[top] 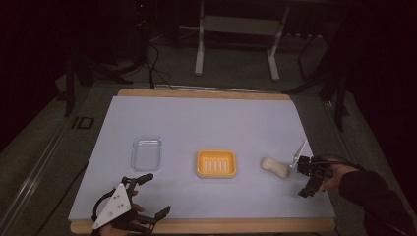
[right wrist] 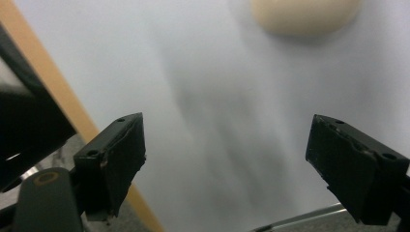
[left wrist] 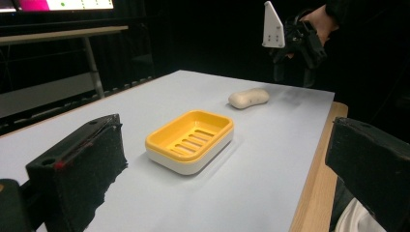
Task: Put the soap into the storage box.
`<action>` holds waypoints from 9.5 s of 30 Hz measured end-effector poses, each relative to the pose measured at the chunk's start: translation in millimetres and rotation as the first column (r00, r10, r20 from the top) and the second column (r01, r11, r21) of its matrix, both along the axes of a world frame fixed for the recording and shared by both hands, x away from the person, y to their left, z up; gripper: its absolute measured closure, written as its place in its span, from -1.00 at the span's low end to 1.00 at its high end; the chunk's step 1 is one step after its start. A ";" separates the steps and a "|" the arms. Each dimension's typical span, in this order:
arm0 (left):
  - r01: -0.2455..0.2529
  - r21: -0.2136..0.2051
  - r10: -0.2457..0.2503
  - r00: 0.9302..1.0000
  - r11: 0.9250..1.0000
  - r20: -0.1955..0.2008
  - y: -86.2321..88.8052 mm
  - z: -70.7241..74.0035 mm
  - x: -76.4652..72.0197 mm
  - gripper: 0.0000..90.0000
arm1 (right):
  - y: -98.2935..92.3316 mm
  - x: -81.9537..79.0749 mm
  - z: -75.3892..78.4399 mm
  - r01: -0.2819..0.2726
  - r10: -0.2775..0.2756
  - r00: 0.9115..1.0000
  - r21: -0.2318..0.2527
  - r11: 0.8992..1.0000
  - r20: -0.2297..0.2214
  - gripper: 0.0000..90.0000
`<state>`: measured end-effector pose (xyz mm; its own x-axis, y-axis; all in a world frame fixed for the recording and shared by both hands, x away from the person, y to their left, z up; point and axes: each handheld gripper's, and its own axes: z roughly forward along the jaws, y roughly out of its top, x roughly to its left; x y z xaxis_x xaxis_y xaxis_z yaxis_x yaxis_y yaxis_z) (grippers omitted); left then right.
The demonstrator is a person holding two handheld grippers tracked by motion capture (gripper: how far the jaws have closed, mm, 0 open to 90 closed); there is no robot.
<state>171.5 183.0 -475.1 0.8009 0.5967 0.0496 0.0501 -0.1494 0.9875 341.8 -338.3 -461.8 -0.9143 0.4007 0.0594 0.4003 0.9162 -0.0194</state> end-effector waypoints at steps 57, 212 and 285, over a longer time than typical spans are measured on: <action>0.016 -0.001 -0.016 1.000 1.000 -0.002 -0.8 -0.6 0.4 -0.98 | 32.0 41.2 -21.0 -0.020 -0.071 0.971 0.373 0.928 0.228 -0.24; 0.044 0.008 -0.044 0.999 0.999 -0.018 -1.9 -2.0 0.9 -0.98 | 201.4 62.3 -10.2 -0.444 0.356 0.896 0.539 0.716 0.266 0.10; 0.040 0.022 -0.040 0.999 0.999 -0.019 -3.0 -2.5 0.5 -0.98 | 140.1 19.8 21.9 -0.056 -0.095 0.956 0.493 0.868 0.276 -0.74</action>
<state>171.9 180.1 -477.6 0.8249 0.5633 0.0475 0.0617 -0.1733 0.9829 361.6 -198.2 -439.8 -0.9138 0.4061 -0.0060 0.3371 0.7666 0.5465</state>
